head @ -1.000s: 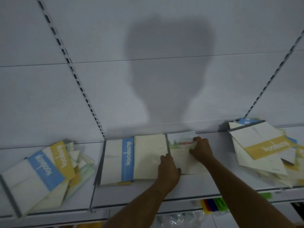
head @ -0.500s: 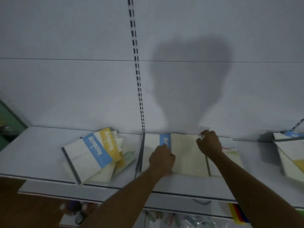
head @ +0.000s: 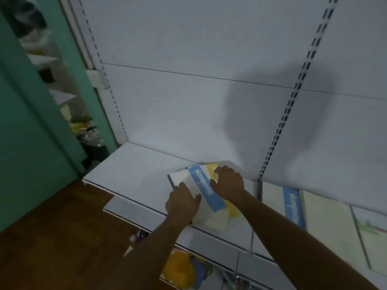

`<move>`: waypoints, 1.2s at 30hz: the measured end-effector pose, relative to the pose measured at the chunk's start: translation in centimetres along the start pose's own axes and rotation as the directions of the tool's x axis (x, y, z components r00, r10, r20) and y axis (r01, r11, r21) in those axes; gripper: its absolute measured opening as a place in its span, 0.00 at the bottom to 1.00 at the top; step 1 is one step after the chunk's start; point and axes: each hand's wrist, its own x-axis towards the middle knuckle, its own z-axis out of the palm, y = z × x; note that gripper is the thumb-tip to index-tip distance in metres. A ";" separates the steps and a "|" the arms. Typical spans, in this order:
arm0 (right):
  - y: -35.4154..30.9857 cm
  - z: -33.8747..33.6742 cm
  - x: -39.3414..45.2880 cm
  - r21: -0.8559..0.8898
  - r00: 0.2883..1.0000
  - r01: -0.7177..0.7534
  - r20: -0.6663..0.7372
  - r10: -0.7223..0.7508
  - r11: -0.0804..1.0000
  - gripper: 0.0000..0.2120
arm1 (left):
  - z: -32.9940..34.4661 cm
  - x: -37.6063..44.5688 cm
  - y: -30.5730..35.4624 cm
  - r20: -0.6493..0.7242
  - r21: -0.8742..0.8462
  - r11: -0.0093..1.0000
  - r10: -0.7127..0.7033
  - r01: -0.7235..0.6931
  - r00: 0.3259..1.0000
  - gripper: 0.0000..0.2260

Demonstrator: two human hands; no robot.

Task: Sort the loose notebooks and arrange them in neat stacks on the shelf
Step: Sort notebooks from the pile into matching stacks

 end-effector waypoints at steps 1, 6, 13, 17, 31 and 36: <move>-1.1 0.6 0.4 -0.018 1.000 0.003 0.028 -0.002 1.000 0.23 | -0.1 0.1 -1.2 0.016 -0.008 0.999 -0.031 0.031 0.999 0.28; -4.0 3.7 1.1 0.017 0.991 -0.082 0.104 0.080 0.996 0.26 | 0.4 0.5 -4.6 0.105 -0.083 0.990 -0.108 0.117 0.989 0.32; -4.9 4.2 1.4 0.104 0.981 -0.166 0.120 0.153 0.981 0.34 | 0.6 0.8 -5.6 0.136 -0.163 0.982 -0.072 0.094 0.988 0.26; -3.9 3.4 1.1 0.220 0.961 -0.253 0.174 0.217 0.942 0.33 | 0.2 0.5 -4.9 0.116 -0.177 0.980 -0.068 0.088 0.991 0.24; 8.4 -3.5 -3.4 0.407 0.915 -0.348 -0.050 0.401 0.845 0.28 | 2.9 -2.3 7.9 0.101 -0.334 0.930 0.196 -0.152 0.975 0.20; 14.0 -4.3 -6.7 0.385 0.846 -0.470 -0.060 0.530 0.794 0.27 | 6.2 -4.0 12.3 0.135 -0.339 0.905 0.318 -0.258 0.938 0.19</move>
